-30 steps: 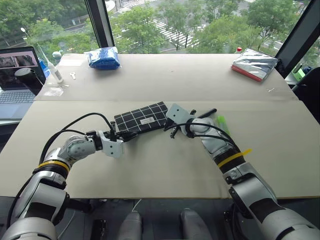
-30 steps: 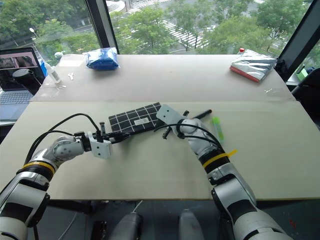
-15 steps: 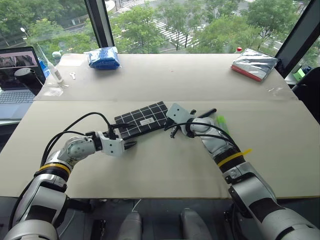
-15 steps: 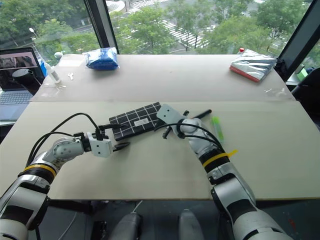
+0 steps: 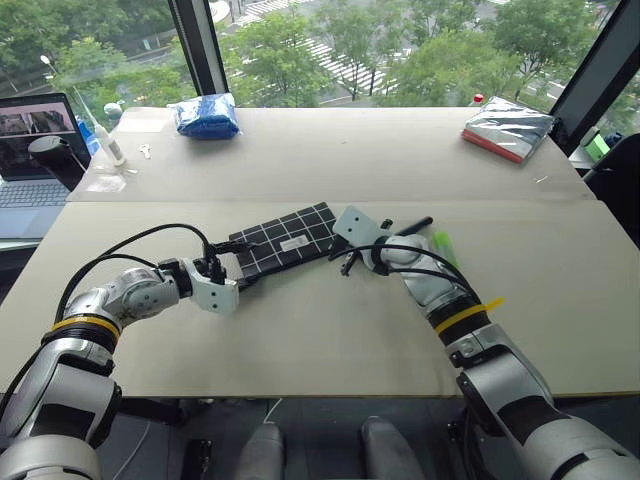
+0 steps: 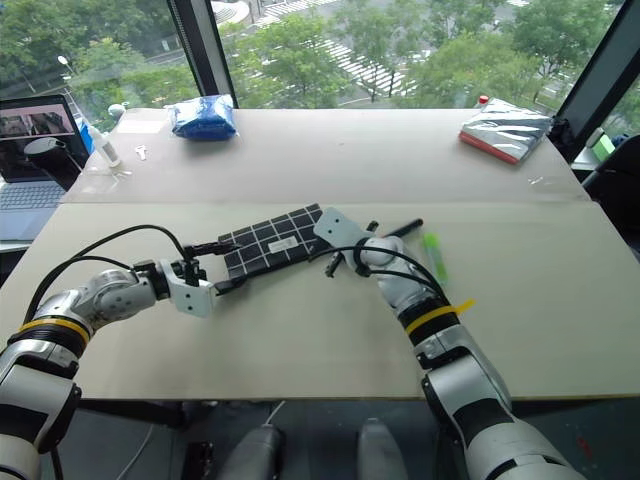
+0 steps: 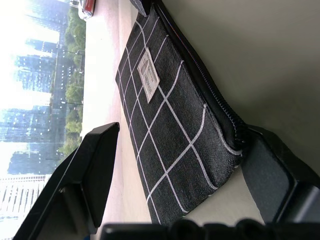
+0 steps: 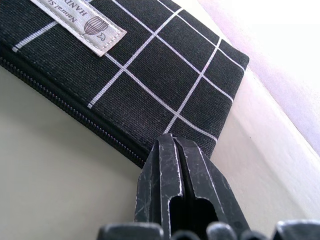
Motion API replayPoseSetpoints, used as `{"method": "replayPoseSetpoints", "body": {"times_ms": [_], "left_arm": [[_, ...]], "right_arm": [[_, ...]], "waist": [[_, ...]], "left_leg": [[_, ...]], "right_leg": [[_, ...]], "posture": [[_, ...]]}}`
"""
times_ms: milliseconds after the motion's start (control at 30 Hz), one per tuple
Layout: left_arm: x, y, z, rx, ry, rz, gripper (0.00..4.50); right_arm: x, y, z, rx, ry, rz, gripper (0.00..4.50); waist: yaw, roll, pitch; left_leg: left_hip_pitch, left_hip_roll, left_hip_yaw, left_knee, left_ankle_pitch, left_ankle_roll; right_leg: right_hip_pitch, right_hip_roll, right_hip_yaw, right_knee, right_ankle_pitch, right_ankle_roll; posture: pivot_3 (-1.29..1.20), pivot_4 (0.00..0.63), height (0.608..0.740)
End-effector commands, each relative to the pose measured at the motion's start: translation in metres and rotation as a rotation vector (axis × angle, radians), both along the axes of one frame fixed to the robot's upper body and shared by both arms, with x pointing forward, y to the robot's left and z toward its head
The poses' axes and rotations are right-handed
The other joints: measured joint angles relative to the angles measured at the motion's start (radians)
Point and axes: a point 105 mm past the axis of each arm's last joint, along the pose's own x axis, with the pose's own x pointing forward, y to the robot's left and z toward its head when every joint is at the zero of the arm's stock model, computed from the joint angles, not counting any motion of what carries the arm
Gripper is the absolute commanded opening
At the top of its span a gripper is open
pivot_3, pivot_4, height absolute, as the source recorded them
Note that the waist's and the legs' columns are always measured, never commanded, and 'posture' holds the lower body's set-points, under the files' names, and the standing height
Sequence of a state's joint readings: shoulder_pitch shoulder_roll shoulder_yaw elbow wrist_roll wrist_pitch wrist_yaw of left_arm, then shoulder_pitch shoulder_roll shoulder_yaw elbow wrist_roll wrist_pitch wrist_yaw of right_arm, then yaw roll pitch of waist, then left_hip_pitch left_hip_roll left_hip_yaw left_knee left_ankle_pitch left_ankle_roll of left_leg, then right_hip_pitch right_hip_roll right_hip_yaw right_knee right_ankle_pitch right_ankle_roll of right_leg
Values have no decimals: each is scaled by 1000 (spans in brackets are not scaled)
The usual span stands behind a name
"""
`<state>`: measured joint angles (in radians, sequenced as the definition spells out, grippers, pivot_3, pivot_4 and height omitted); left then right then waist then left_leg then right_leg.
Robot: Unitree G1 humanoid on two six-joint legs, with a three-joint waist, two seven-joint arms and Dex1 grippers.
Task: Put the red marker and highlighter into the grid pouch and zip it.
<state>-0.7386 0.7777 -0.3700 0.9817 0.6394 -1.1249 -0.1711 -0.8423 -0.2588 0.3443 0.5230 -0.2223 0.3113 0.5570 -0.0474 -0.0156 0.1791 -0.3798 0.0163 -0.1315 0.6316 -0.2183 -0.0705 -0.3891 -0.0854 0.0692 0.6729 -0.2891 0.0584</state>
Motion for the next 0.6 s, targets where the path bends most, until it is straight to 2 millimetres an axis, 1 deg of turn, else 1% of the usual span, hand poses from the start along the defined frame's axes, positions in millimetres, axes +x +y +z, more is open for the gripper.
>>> {"method": "replayPoseSetpoints", "body": {"times_ms": [33,67,167,300,333,367,433,467,600], "left_arm": [[1,-4,-5,2,8,2,3892],[1,-5,-7,1,9,-3,3892],[1,-5,-9,4,23,2,3171],[3,-2,-7,10,23,12,1668],[3,-1,-7,11,23,12,1209],[3,-1,-7,11,24,12,918],[3,-2,-7,11,25,11,163],[3,-2,-6,10,25,9,51],[0,-5,-8,10,35,-14,51]], "right_arm": [[1,-8,-8,-19,24,-26,0],[1,-8,-8,-20,23,-27,0],[1,-8,-7,-20,21,-28,0],[1,-9,-7,-21,21,-31,0],[1,-9,-7,-20,21,-31,0],[1,-9,-7,-20,22,-30,0],[1,-9,-8,-20,22,-31,0],[2,-9,-8,-20,22,-31,0],[2,-10,-8,-19,24,-34,0]], "waist": [[1,0,0],[1,0,0],[1,0,0],[1,0,0],[2,0,0],[2,0,0],[3,0,0],[2,0,0],[2,0,0]], "left_leg": [[0,0,0,0,0,0],[0,0,0,0,0,0],[0,0,0,0,0,0],[0,0,0,0,0,0],[-1,0,0,0,0,0],[0,0,0,0,0,0],[0,0,0,0,0,0],[0,0,0,0,0,0],[0,0,0,0,0,0]], "right_leg": [[0,0,0,0,0,0],[0,0,0,0,0,0],[0,0,0,0,0,0],[0,0,0,0,0,0],[0,0,0,0,0,0],[0,0,0,0,0,0],[0,0,0,0,0,1],[0,0,0,0,-1,1],[0,0,0,0,-1,1]], "posture": [[0,150,740],[0,150,740],[0,150,740],[0,150,740],[0,150,740],[0,150,740],[0,150,740],[0,150,740],[0,150,740]]}}
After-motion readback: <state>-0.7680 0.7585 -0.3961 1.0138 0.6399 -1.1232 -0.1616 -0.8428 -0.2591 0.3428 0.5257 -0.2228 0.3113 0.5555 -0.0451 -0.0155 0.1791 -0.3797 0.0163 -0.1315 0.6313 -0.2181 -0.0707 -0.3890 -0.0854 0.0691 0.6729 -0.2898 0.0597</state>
